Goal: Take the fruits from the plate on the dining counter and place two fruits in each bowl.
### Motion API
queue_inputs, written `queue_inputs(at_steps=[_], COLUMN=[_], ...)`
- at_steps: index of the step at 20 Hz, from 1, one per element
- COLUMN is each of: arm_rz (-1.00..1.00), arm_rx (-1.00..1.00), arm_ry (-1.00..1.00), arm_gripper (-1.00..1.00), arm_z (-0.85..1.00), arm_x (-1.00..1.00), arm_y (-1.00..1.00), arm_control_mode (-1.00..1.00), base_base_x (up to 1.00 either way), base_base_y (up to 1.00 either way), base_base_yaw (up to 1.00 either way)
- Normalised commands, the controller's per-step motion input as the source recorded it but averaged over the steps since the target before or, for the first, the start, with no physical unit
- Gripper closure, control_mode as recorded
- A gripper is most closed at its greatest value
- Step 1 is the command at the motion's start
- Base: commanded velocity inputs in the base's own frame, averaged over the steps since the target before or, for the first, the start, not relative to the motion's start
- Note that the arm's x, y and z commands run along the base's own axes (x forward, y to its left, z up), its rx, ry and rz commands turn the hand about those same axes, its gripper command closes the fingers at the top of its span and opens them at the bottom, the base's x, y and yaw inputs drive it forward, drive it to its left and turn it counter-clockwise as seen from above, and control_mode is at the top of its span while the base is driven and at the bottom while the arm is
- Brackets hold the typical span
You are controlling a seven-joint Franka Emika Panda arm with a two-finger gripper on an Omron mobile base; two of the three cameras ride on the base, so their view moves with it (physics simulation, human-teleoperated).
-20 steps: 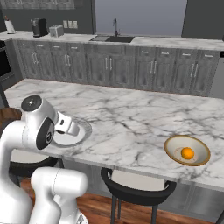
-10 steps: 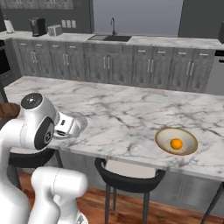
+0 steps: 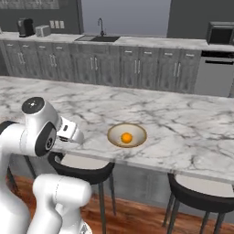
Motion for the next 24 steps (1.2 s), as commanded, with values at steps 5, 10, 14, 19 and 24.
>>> queue_inputs(at_steps=[5,10,14,19,24], arm_rz=[0.00,0.00,0.00,0.00,0.00], arm_rx=[0.00,0.00,0.00,0.00,0.00], arm_ry=[0.00,0.00,0.00,0.00,0.00], arm_gripper=[1.00,1.00,1.00,1.00,1.00], arm_z=[0.00,0.00,0.00,0.00,0.00], arm_x=[0.00,0.00,0.00,0.00,0.00], arm_y=[0.00,0.00,0.00,0.00,0.00], arm_control_mode=[1.00,1.00,1.00,1.00,1.00], base_base_x=[0.05,0.47,0.54,0.45,0.47], base_base_y=[-0.96,-0.37,-0.31,-0.05,0.00], base_base_yaw=[0.00,0.00,0.00,0.00,0.00])
